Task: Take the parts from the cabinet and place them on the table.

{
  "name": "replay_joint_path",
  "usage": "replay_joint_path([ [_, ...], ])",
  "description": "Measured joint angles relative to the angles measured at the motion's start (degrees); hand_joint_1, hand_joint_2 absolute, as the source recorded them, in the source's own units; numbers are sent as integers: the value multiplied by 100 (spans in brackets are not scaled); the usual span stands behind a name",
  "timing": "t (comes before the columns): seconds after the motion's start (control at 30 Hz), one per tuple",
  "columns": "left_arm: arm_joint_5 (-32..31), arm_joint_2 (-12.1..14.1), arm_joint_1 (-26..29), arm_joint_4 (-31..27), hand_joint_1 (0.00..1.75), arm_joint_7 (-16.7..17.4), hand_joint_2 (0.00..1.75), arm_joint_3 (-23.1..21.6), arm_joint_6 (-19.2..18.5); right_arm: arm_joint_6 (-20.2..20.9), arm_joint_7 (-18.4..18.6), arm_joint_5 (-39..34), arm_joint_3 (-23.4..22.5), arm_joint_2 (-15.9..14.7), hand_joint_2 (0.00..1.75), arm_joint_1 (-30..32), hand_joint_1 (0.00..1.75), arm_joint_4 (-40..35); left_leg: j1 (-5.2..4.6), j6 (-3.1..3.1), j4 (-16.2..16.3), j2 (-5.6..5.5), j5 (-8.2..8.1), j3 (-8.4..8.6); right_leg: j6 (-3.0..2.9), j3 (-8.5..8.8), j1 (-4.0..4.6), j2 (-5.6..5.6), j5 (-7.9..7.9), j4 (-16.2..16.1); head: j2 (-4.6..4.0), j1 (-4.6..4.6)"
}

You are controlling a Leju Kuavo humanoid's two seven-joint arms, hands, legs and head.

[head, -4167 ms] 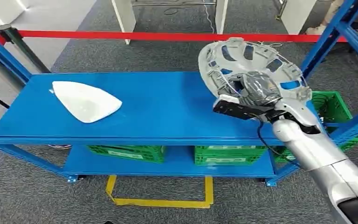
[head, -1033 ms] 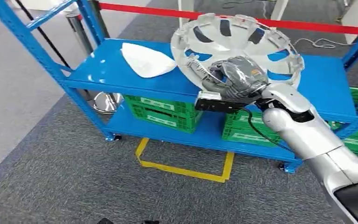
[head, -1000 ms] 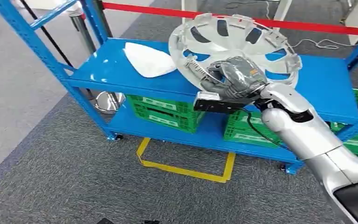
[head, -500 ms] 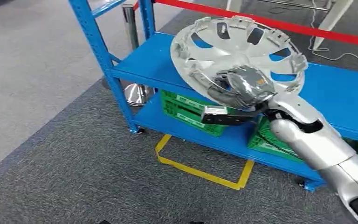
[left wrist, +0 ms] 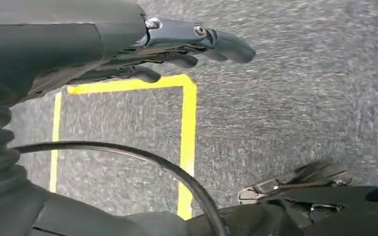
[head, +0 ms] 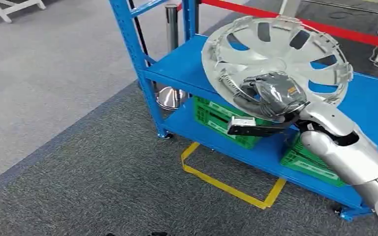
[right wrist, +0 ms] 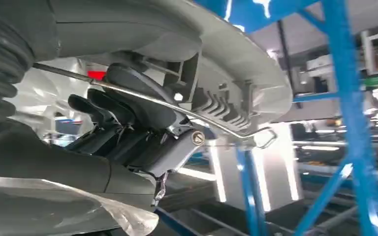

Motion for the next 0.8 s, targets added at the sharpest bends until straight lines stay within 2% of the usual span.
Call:
replay_joint_path([
  [0.03, 0, 7, 3, 0, 0, 0, 175, 0, 0, 0, 0, 0, -2, 0, 175, 0, 175, -19, -3, 20, -369, 14, 220, 184, 8, 12, 3, -58, -9, 0, 0, 4],
  [0.07, 0, 11, 1, 0, 0, 0, 175, -2, 2, 0, 2, -2, -7, 0, 175, 0, 175, -31, -15, 49, -857, 101, 460, 429, 11, 35, 5, -113, -26, -1, 0, 2],
  [0.1, 0, 11, -2, 0, 0, 0, 175, -7, 6, 0, 0, -4, -15, -6, 175, 0, 175, -37, -56, 88, -1336, 377, 631, 665, 33, 60, 8, -171, -44, -5, 0, 4],
  [0.13, -4, 11, -22, 0, 0, -6, 175, -17, 9, 0, 0, -7, -26, -41, 175, 7, 175, -39, -165, 98, -1438, 596, 547, 731, 62, 56, 51, -233, -61, 1, 0, 2],
  [0.17, -13, 9, -46, 0, 0, -35, 175, -37, 31, -2, 2, -6, -44, -81, 175, 29, 175, -48, -157, 158, -1544, 541, 528, 737, 85, 44, 54, -287, -64, -1, 0, 6],
  [0.23, -17, 4, -39, 0, 0, -81, 175, -83, 85, -4, 0, 2, -57, -94, 175, 89, 175, -83, -177, 192, -1544, 391, 542, 702, 124, 78, 55, -459, -71, -35, 0, 4],
  [0.27, -18, 6, -46, 0, 0, -94, 175, -100, 107, -9, -4, 4, -74, -94, 175, 118, 175, -109, -161, 238, -1602, 313, 572, 730, 166, 103, 46, -506, -98, -35, 0, 7],
  [0.3, -20, 0, -35, 0, 0, -98, 175, -120, 109, -11, -4, 11, -96, -114, 175, 160, 175, -122, -124, 270, -1649, 257, 597, 776, 185, 52, 11, -200, -185, 26, 0, 4],
  [0.33, -24, 2, -47, 0, 0, -101, 175, -153, 122, -28, -11, 11, -142, -153, 175, 205, 175, -160, -109, 308, -1651, 186, 604, 776, 175, -57, -4, 92, -327, 255, 0, 4],
  [0.37, -26, -7, -74, 0, 0, -101, 175, -179, 122, -31, -13, 11, -175, -230, 175, 249, 175, -179, -103, 330, -1648, 96, 607, 774, 171, -267, -1, 209, -523, 686, 0, 37],
  [0.4, -28, -33, -89, 0, 0, -98, 175, -201, 120, -39, -15, 15, -210, -291, 175, 308, 175, -192, -103, 341, -1648, 2, 605, 775, 180, -523, 3, 258, -698, 1171, 0, 42],
  [0.43, -28, -48, -93, 0, 0, -85, 175, -221, 120, -46, -11, 20, -232, -312, 175, 361, 175, -205, -104, 342, -1642, -81, 605, 775, 191, -746, 12, 272, -804, 1539, 0, 39],
  [0.47, -28, -59, -88, 0, 0, -81, 175, -238, 120, -46, -9, 33, -262, -352, 175, 401, 175, -214, -105, 342, -1637, -169, 605, 776, 191, -874, 16, 272, -790, 1702, 0, 42],
  [0.5, -28, -66, -78, 0, 0, -66, 175, -251, 120, -46, -17, 37, -278, -380, 175, 424, 175, -227, -104, 343, -1631, -246, 602, 783, 194, -866, 14, 273, -628, 1589, 0, 39],
  [0.53, -28, -70, -69, 0, 0, -63, 175, -265, 120, -46, -15, 37, -291, -391, 175, 431, 175, -249, -99, 340, -1623, -331, 597, 790, 194, -732, 4, 278, -359, 1241, 0, 37],
  [0.57, -28, -79, -68, 0, 0, -51, 175, -273, 120, -44, -15, 39, -310, -406, 175, 432, 175, -275, -93, 330, -1604, -415, 588, 797, 190, -504, -8, 315, -55, 722, 0, 39],
  [0.6, -28, -83, -69, 0, 0, -37, 175, -278, 120, -44, -20, 48, -324, -409, 175, 431, 175, -286, -84, 305, -1575, -490, 563, 794, 201, -284, -36, 487, 166, 217, 0, 39],
  [0.63, -28, -81, -75, 0, 0, -11, 175, -278, 107, -42, -26, 63, -323, -407, 175, 429, 175, -284, -106, 275, -1547, -547, 551, 746, 205, -142, -65, 736, 58, 124, 0, 37],
  [0.7, -28, -76, -65, 0, 0, -4, 175, -278, 87, -39, -55, 118, -304, -402, 175, 441, 175, -286, -51, 226, -1515, -665, 581, 687, 199, -135, -39, 643, 58, 52, 2, 35],
  [0.77, -28, -72, -25, 0, 0, -4, 175, -278, 81, -37, -59, 144, -282, -367, 175, 416, 175, -286, -43, 181, -1532, -798, 589, 670, 159, -109, -35, 519, 56, 34, 2, 31],
  [0.8, -18, -50, -25, 0, 0, -17, 175, -278, 83, -26, -70, 164, -276, -322, 175, 396, 175, -286, -64, 144, -1483, -652, 528, 660, 119, -71, -56, 419, 63, 1, 2, 40],
])
